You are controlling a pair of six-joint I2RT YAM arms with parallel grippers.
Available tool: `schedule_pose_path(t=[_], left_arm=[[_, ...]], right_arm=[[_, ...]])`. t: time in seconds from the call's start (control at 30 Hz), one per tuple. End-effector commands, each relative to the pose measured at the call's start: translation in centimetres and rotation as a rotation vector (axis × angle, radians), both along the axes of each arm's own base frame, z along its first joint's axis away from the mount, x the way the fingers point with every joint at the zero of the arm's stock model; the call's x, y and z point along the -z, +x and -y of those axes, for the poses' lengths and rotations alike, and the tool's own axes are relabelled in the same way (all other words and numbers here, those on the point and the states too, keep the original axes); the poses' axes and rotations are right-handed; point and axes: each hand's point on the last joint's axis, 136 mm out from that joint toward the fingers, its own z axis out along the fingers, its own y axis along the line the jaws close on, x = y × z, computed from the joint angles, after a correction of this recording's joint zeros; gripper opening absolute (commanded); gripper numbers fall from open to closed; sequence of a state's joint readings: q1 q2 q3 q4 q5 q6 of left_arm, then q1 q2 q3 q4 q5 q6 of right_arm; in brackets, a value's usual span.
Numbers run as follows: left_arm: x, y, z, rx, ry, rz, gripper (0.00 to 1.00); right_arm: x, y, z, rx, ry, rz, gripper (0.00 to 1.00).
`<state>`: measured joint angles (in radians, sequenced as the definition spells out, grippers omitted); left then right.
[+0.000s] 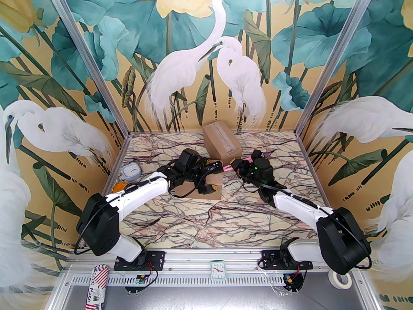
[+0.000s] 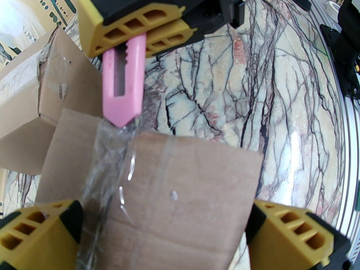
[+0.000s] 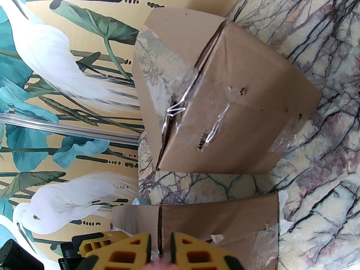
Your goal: Unpack the express box
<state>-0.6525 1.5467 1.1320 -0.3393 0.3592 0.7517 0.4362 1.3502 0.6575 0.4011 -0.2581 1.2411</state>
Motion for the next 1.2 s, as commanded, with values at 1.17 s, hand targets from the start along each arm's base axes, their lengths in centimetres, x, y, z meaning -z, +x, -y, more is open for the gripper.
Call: schedule_pose_path(t=[1.17], left_arm=[[-0.5, 2.4, -3.1, -0.133, -0.109, 0.012, 0.93]], right_arm=[[1.0, -3.6, 0.9, -0.236, 0.053, -0.103, 0.0]])
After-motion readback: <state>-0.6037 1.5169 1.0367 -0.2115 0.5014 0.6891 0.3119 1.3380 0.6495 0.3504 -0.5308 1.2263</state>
